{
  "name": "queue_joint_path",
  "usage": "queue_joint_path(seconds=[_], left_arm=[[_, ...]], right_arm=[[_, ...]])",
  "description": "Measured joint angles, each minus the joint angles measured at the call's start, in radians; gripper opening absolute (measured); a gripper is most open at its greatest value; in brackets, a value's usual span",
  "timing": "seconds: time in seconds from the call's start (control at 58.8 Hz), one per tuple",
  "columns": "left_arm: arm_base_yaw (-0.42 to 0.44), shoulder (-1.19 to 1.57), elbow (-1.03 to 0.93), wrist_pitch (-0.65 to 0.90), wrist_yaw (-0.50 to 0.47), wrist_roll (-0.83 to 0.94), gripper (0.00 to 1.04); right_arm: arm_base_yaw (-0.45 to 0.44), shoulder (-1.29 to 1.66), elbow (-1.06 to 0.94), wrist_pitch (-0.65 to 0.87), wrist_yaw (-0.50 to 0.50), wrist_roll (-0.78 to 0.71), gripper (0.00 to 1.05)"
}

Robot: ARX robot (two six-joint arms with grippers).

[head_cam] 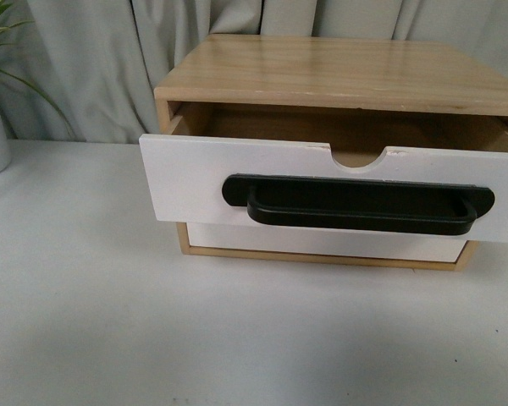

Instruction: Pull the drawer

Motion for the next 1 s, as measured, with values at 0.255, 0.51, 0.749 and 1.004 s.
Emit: queue_joint_path(seconds=[0.255,0.51,0.749,1.004], left_arm=[[0.191,-0.089,-0.093,0.002,0.206,-0.071,0.21],[0.287,-0.127,-0.140,0.010,0.267,-0.082,0.04],[0.289,-0.150,-0.168,0.015,0.266,-0.083,0.04],[0.290,-0.196,-0.216,0.021,0.266,-0.083,0.04]], right_arm=[[0.018,-0.062,-0.092,0.025,0.016,0.056,0.21],[0.019,-0.097,-0.139,0.036,0.019,0.060,0.01],[0.019,-0.118,-0.164,0.041,0.019,0.061,0.01],[0.019,-0.163,-0.213,0.048,0.019,0.061,0.01]])
